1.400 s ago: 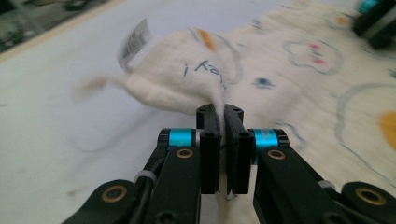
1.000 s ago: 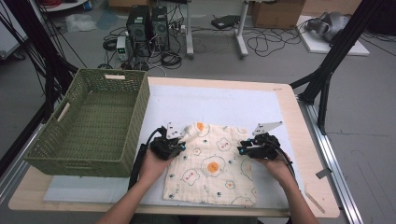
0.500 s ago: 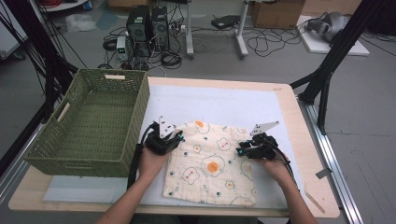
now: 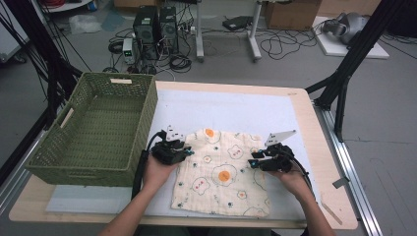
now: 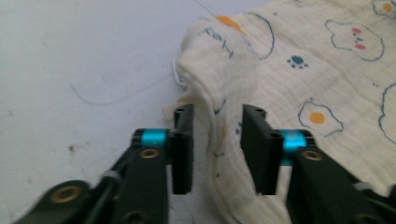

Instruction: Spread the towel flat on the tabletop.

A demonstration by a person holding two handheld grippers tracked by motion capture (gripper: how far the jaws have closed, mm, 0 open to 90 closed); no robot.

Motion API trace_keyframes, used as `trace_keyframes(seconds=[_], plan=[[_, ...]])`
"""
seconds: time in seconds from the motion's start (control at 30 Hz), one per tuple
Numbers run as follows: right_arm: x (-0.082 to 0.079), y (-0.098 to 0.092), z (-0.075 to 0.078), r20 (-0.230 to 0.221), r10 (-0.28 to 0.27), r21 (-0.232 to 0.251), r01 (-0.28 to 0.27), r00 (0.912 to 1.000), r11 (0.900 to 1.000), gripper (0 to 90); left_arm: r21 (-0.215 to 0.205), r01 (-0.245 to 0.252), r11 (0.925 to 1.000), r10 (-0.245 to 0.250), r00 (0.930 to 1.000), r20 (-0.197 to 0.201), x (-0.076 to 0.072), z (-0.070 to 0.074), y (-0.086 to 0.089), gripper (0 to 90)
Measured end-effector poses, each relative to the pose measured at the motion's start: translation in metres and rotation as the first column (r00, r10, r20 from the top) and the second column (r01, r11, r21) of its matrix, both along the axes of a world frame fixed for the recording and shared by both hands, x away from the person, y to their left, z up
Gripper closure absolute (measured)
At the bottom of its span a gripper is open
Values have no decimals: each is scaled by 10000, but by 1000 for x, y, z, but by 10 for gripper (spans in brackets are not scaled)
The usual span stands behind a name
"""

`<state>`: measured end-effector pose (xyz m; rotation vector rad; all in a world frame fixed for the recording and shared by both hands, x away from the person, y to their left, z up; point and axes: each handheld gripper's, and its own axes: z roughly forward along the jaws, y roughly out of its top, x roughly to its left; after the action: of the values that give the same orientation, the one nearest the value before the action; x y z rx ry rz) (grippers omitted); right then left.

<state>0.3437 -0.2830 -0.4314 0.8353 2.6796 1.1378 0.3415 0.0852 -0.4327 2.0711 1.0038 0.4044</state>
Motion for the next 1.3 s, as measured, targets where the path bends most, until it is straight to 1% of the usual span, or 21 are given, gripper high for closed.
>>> trace_keyframes(seconds=[0.07, 0.1, 0.13, 0.23, 0.3, 0.37, 0.47, 0.53, 0.6, 0.63, 0.67, 0.73, 0.87, 0.9, 1.0, 1.07, 1.13, 1.2, 1.23, 1.27, 1.3], plan=[[-2, 2, -4, -88, 117, -158, -119, 9999, 9998, 636, -209, 426, 9989, -432, 9986, -296, -1, -2, -1, 851], [-2, 3, -7, -133, 168, -293, -172, 9998, 9994, 648, -130, 614, 9980, -618, 9974, -366, -2, -1, -3, 859], [-4, 3, -7, 69, 111, -262, -109, 9999, 9996, 684, -83, 788, 9969, -791, 9958, -455, -2, -2, -4, 866], [-6, 2, -8, 109, 124, -225, -121, 9999, 9997, 829, -107, 1284, 9917, -1287, 9833, -1288, -1, -5, -5, 868], [-8, 2, -8, 173, 354, -238, -350, 9992, 9991, 880, -201, 1195, 9926, -1211, 9846, -1260, -1, -3, -2, 852], [-11, 1, -6, 58, 594, -265, -592, 9982, 9979, 885, -396, 1127, 9928, -1168, 9855, -1231, -2, -1, 1, 765], [-17, -3, -5, -90, 838, -327, -840, 9964, 9959, 886, -784, 876, 9931, -936, 9926, -778, -4, 7, 5, 646], [-19, -5, -4, -231, 1044, -411, -1053, 9943, 9936, 886, -1142, 550, 9919, -590, 9978, -319, -5, 15, 8, 631], [-20, -6, -3, -540, 1249, -370, -1269, 9907, 9912, 879, -1328, 356, 9905, -363, 9993, -30, -2, 24, 10, 624], [-19, -7, -1, -530, 1270, -406, -1292, 9905, 9908, 839, -1379, 270, 9901, -259, 9996, 98, 0, 28, 10, 624], [-17, -8, 2, -445, 1130, -313, -1145, 9926, 9929, 796, -1496, 152, 9886, -106, 9994, 319, 1, 31, 10, 628], [-12, -12, 10, -198, 921, 112, -919, 9956, 9957, 747, -1401, 26, 9901, 54, 9984, 572, 7, 37, 8, 653], [5, -18, 26, 332, 21, 339, -32, 9994, 9994, 689, -1788, -294, 9835, 418, 9969, 663, 27, 42, -1, 701], [11, -19, 27, 385, -248, 309, 236, 9989, 9992, 665, -1594, -341, 9866, 459, 9964, 707, 32, 41, -4, 703], [27, -20, 25, 562, -964, 112, 959, 9938, 9953, 609, -1240, -546, 9908, 588, 9978, 305, 48, 30, -13, 685], [35, -21, 19, 529, -1233, -11, 1235, 9910, 9923, 595, -1032, -699, 9922, 683, 9975, -189, 55, 19, -17, 659], [40, -19, 11, 410, -1381, -408, 1398, 9896, 9893, 592, -413, -475, 9980, 445, 9965, -710, 58, 7, -23, 644], [45, -16, 4, 267, -1346, -768, 1363, 9905, 9877, 595, 379, -204, 9991, 236, 9959, -877, 59, -1, -30, 652], [46, -14, 2, 241, -1365, -886, 1381, 9904, 9865, 610, 573, -126, 9983, 178, 9956, -925, 59, -4, -31, 671], [47, -13, 0, 295, -1313, -942, 1335, 9909, 9866, 636, 526, -209, 9984, 249, 9969, -749, 58, -4, -31, 688], [47, -11, -1, 234, -1309, -973, 1325, 9911, 9864, 667, 482, -129, 9988, 165, 9970, -760, 57, -5, -31, 760]])
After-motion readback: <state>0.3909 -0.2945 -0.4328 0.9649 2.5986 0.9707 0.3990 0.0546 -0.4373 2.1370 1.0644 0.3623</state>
